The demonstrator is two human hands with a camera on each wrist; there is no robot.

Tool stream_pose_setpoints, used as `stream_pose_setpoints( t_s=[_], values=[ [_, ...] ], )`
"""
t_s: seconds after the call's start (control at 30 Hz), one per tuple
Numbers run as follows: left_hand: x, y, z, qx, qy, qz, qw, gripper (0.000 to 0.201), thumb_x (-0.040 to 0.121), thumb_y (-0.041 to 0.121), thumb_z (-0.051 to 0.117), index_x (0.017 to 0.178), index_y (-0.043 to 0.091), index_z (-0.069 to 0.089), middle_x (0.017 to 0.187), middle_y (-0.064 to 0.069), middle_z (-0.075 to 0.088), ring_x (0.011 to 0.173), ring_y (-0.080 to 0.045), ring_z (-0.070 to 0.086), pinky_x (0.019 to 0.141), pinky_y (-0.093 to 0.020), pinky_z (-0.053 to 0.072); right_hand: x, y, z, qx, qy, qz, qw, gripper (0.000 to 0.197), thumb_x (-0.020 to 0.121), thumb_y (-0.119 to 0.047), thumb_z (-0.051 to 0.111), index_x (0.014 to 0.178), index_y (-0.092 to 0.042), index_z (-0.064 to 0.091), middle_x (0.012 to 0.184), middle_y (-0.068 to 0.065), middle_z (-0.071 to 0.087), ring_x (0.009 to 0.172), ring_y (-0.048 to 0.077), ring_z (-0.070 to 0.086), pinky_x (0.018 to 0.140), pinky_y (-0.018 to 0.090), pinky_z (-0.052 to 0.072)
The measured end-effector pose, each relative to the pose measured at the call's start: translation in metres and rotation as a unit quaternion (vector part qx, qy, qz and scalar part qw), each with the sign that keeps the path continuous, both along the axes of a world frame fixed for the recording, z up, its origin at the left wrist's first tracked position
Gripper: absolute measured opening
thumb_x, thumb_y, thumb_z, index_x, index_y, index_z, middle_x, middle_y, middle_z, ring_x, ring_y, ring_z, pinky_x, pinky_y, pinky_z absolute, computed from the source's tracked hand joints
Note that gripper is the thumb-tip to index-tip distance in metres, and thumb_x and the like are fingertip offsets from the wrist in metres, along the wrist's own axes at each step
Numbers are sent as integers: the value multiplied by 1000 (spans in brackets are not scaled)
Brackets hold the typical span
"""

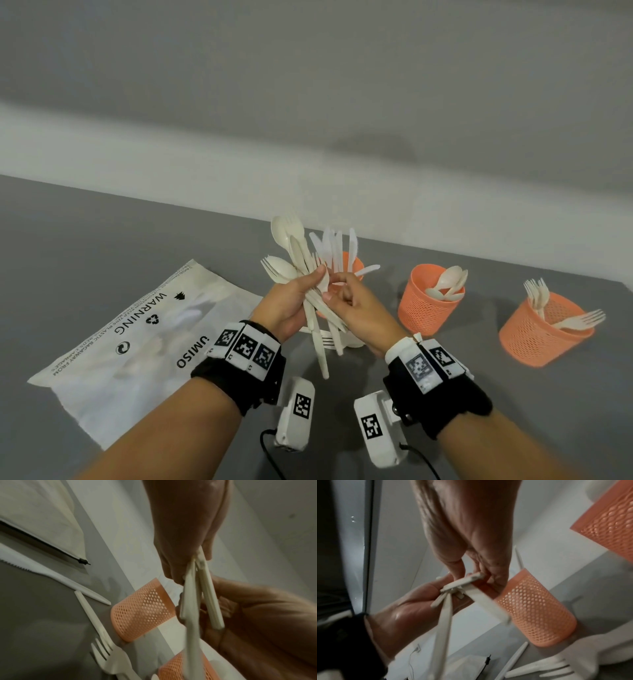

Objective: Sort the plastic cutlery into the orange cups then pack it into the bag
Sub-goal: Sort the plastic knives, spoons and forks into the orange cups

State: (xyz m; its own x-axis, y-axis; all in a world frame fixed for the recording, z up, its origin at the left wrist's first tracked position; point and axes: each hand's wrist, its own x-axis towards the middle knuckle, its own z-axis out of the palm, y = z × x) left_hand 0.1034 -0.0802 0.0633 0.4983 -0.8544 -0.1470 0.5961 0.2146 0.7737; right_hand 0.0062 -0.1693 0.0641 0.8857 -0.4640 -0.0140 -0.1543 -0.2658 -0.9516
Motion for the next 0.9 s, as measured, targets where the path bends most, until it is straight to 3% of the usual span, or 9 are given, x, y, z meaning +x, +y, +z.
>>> stream_pose_setpoints(
  t_s=[0.1,0.2,0.33,0.43,0.5,0.57,0.67,0.77,0.9],
  values=[
    [-5,-3,2,-21,16,0,1000,33,99,22,42,118,4,61,116,-16,67,101,-27,67,82,-37,57,-8,-3,0,-46,-6,-28,999,23,95,-16,47,118,-12,52,96,11,64,89,18,63,83,21,49],
    [-8,-5,-2,-14,9,2,1000,34,100,27,39,115,9,64,112,-13,68,91,-23,69,72,-34,58,-18,-12,5,-105,23,-15,994,19,97,-13,43,106,-6,57,92,0,60,79,7,57,68,9,43],
    [-18,-8,-1,-15,8,13,1000,31,97,25,43,98,11,70,85,-7,65,68,-18,59,60,-27,53,-32,-26,18,-188,68,-8,980,23,99,-28,37,100,-16,57,80,-10,56,71,6,52,63,18,38],
    [-19,-11,-5,24,22,52,998,20,89,27,54,83,11,65,64,0,51,51,-9,51,51,-22,50,-43,-42,25,-328,169,-15,929,37,89,-57,42,90,-21,53,77,-7,59,75,17,57,68,30,44],
    [-18,-11,-6,41,18,45,998,17,90,24,56,81,11,62,60,1,50,46,-8,50,48,-20,48,-44,-49,28,-362,163,-52,916,43,82,-58,53,94,-17,58,82,-3,63,78,19,59,71,35,47],
    [-25,-10,-3,42,-11,-8,999,14,90,19,55,83,11,63,62,1,52,47,-8,50,48,-19,46,-41,-48,34,-306,78,-101,943,33,84,-44,59,82,-11,62,71,0,61,70,20,56,69,34,45],
    [-40,-12,2,41,-64,-96,992,5,87,14,61,89,10,61,67,-3,56,50,-9,53,49,-20,47,-33,-36,43,-86,2,-81,993,35,86,-38,60,77,-4,65,64,7,63,58,16,60,67,30,49],
    [-50,-14,3,58,-90,-128,986,9,91,7,53,86,9,60,62,-4,58,49,-11,55,50,-22,50,-36,-26,50,70,-5,-41,997,31,89,-31,59,78,-2,57,53,10,49,33,10,49,38,14,39],
    [-54,-14,2,65,-109,-145,981,12,93,4,49,91,8,60,60,-4,57,49,-13,54,51,-25,50,-37,-33,48,173,-31,-40,984,17,91,-19,57,91,-2,57,47,1,47,29,4,40,31,13,31]
  ],
)
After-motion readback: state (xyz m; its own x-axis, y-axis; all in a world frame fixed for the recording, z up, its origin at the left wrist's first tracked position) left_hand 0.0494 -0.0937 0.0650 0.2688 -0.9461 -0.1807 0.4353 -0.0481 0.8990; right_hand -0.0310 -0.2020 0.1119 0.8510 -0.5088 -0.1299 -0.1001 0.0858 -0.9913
